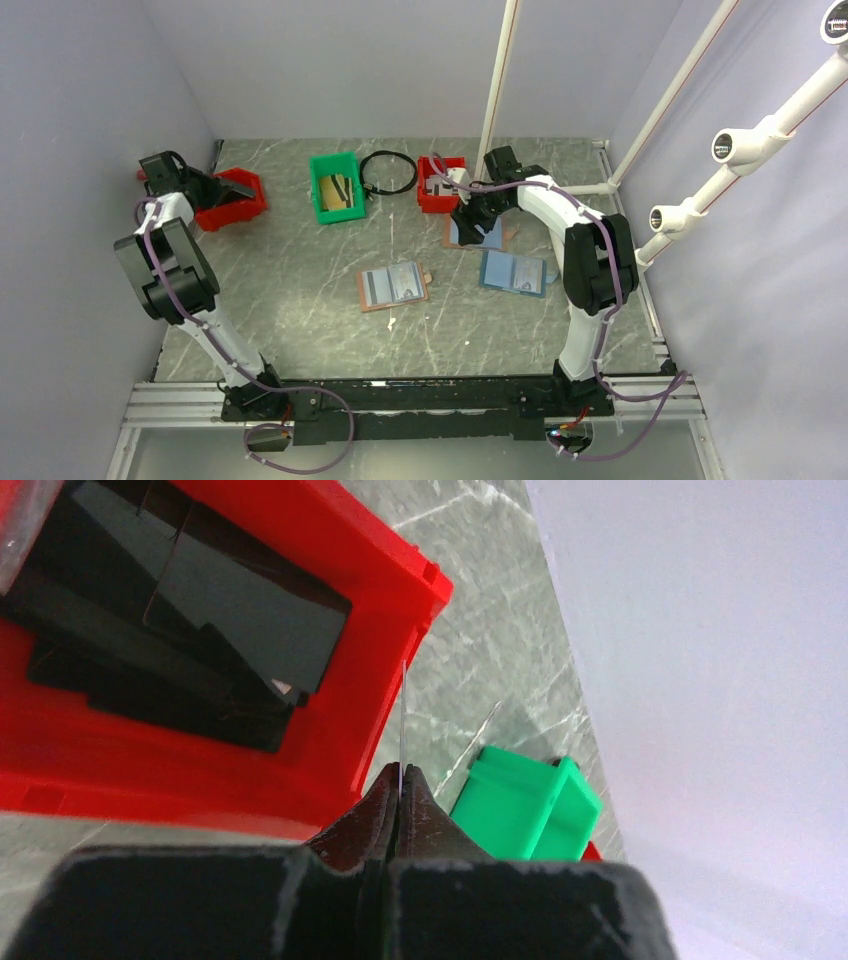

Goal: Take the credit cards out of the card holder
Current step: Place the credit card in the storage box.

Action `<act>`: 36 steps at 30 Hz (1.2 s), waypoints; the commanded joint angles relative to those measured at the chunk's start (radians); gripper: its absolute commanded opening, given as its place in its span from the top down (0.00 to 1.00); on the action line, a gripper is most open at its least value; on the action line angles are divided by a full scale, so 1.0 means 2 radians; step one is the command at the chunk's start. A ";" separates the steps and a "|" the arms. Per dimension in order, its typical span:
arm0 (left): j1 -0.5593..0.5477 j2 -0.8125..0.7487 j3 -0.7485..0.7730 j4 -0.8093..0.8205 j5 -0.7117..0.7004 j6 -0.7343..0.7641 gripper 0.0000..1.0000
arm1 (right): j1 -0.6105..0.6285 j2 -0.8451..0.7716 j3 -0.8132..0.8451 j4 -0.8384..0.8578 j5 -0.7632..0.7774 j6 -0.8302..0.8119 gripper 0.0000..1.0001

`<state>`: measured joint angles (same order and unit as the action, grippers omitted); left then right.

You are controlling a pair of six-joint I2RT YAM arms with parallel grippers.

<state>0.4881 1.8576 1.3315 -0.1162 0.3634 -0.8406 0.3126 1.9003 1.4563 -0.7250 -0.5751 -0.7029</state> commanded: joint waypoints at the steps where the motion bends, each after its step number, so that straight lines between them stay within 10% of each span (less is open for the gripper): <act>1: -0.003 0.021 0.064 -0.004 -0.017 -0.052 1.00 | -0.004 0.002 0.010 0.024 -0.020 0.009 0.35; 15: -0.016 0.047 0.084 -0.059 -0.167 -0.092 0.95 | -0.007 0.006 0.018 0.019 -0.041 0.015 0.35; 25: -0.039 0.038 0.087 -0.069 -0.262 -0.070 0.61 | -0.007 -0.015 -0.005 0.011 -0.049 0.029 0.36; 36: -0.040 -0.121 0.021 -0.113 -0.111 0.111 0.32 | 0.012 -0.066 -0.054 -0.018 -0.089 0.005 0.36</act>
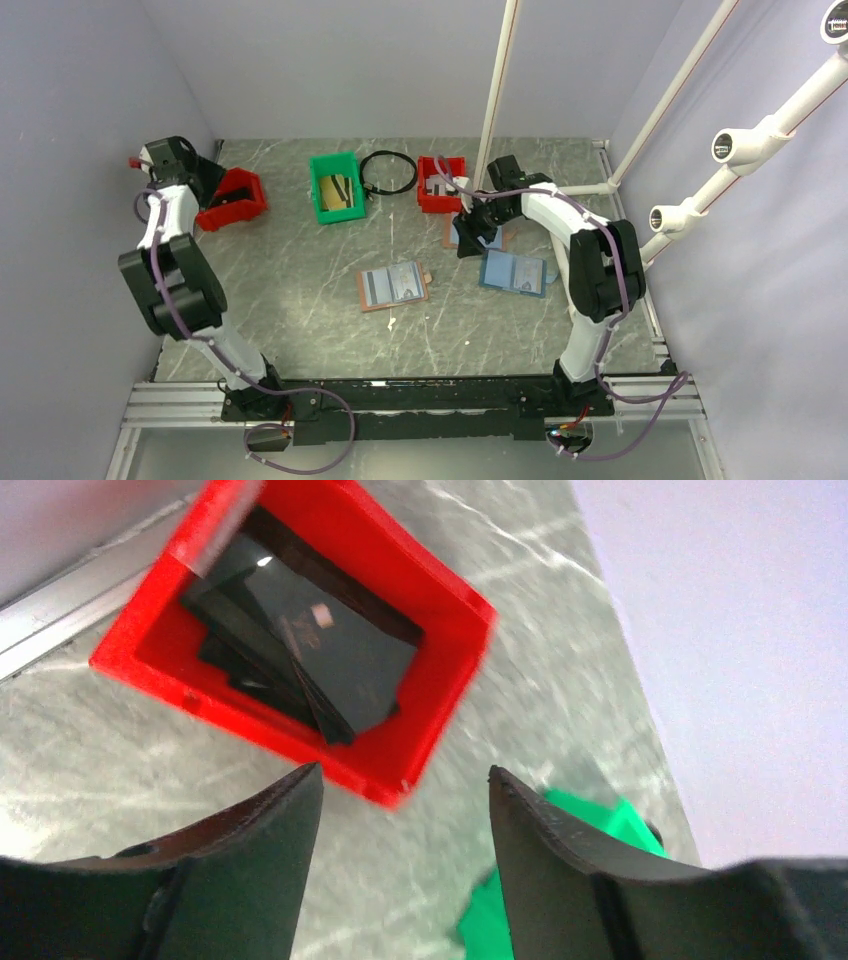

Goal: Take the credit cards out of the card holder
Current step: Place the credit card in the storage box, then remove the credit card from the card holder.

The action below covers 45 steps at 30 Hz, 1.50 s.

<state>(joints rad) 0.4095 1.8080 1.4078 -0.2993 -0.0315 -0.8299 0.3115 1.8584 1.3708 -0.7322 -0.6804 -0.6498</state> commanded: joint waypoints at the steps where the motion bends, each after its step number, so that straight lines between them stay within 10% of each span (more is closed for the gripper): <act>1: 0.000 -0.118 -0.029 -0.034 0.101 0.120 0.27 | 0.021 -0.051 -0.016 -0.016 -0.038 -0.028 0.36; 5: 0.000 -0.222 -0.113 -0.060 0.117 0.156 0.01 | 0.046 -0.075 -0.036 -0.014 -0.048 -0.050 0.35; 12: -0.044 -0.355 -0.237 -0.075 0.226 0.149 0.00 | 0.089 -0.107 -0.059 -0.037 -0.128 -0.100 0.31; 22: -0.166 -0.483 -0.392 -0.064 0.353 0.002 0.24 | 0.140 -0.100 -0.086 0.080 -0.161 0.150 0.38; 27: -0.231 -0.569 -0.492 0.039 0.330 -0.113 0.38 | 0.153 -0.062 -0.085 0.160 -0.177 0.280 0.60; 32: -0.278 -0.536 -0.507 0.073 0.301 -0.123 0.44 | 0.167 -0.038 -0.104 0.238 -0.151 0.396 0.77; 45: -0.343 -0.351 -0.479 0.146 0.244 -0.084 0.37 | 0.174 0.020 -0.079 0.233 -0.015 0.468 0.76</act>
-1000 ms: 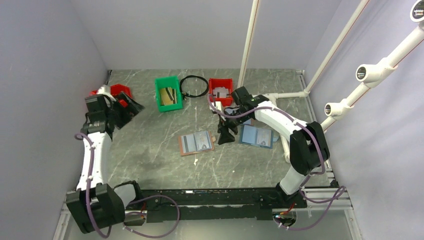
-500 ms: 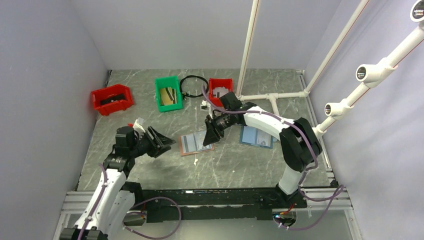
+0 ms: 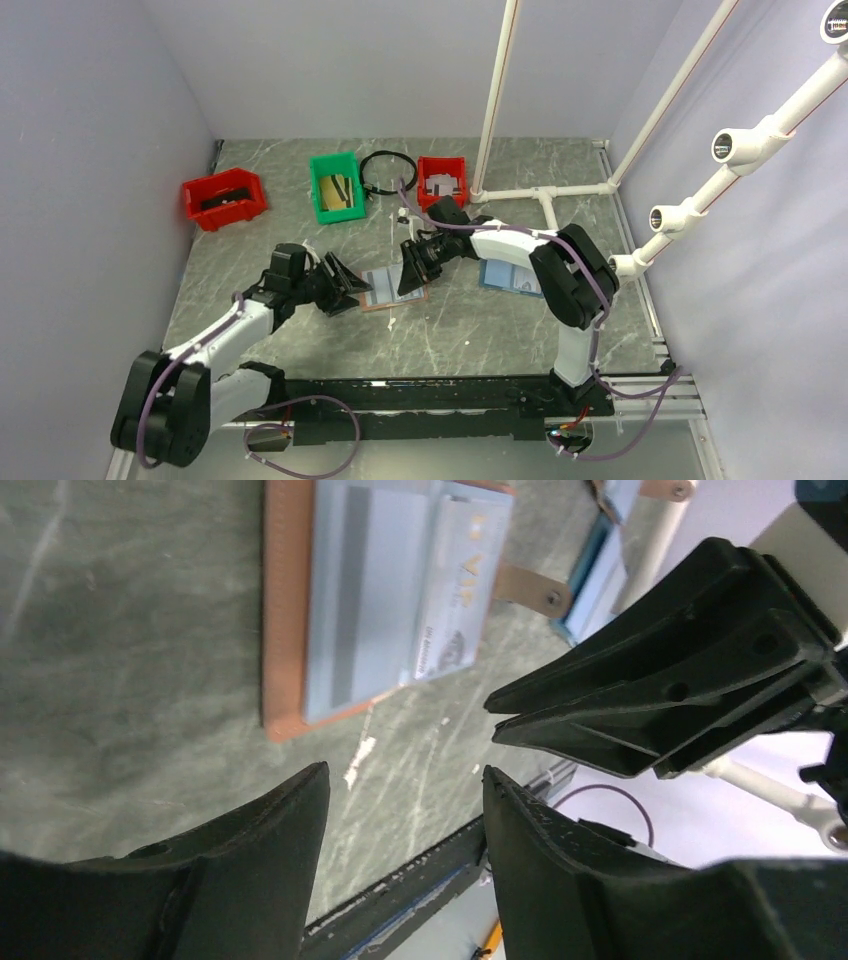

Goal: Take the credit cards out of the card holder
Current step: Remove the credit card from the card holder.

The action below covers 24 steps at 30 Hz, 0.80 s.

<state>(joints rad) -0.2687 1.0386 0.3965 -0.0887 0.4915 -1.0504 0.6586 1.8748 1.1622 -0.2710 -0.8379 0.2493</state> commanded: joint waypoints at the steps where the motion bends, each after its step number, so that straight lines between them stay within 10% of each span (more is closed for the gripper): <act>1: -0.004 0.044 0.031 0.041 -0.022 0.032 0.37 | 0.000 0.016 0.027 -0.002 0.081 0.020 0.76; 24: -0.017 0.151 0.034 0.105 -0.019 0.041 0.38 | -0.001 0.054 0.056 -0.030 0.111 0.020 0.81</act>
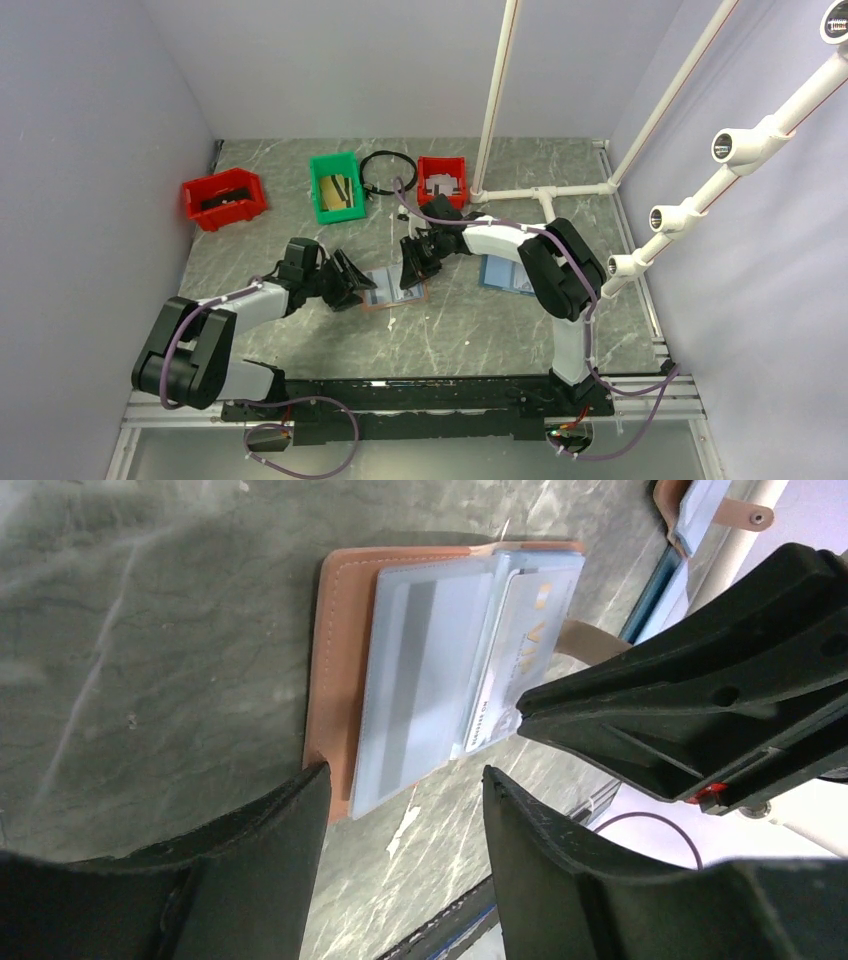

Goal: Take the credit cards out of the card holder
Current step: Remove the credit card from the card holder.

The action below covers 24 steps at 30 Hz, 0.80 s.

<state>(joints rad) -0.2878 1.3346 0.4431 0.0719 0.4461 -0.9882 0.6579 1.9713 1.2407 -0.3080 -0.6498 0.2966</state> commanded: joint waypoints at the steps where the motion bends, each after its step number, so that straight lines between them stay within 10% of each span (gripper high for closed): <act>1: -0.007 0.003 0.010 0.027 0.003 0.009 0.38 | -0.001 0.008 0.018 -0.013 0.020 -0.006 0.81; 16: -0.016 0.013 -0.008 0.159 0.054 -0.014 0.43 | -0.001 0.001 0.021 -0.018 0.003 -0.015 0.78; 24: -0.023 0.026 0.001 0.183 0.060 -0.021 0.43 | -0.021 -0.032 0.002 0.012 -0.059 0.006 0.59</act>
<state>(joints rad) -0.3233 1.3846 0.4267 0.3584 0.5365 -1.0161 0.6491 1.9797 1.2594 -0.3325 -0.6910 0.2848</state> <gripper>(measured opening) 0.574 0.379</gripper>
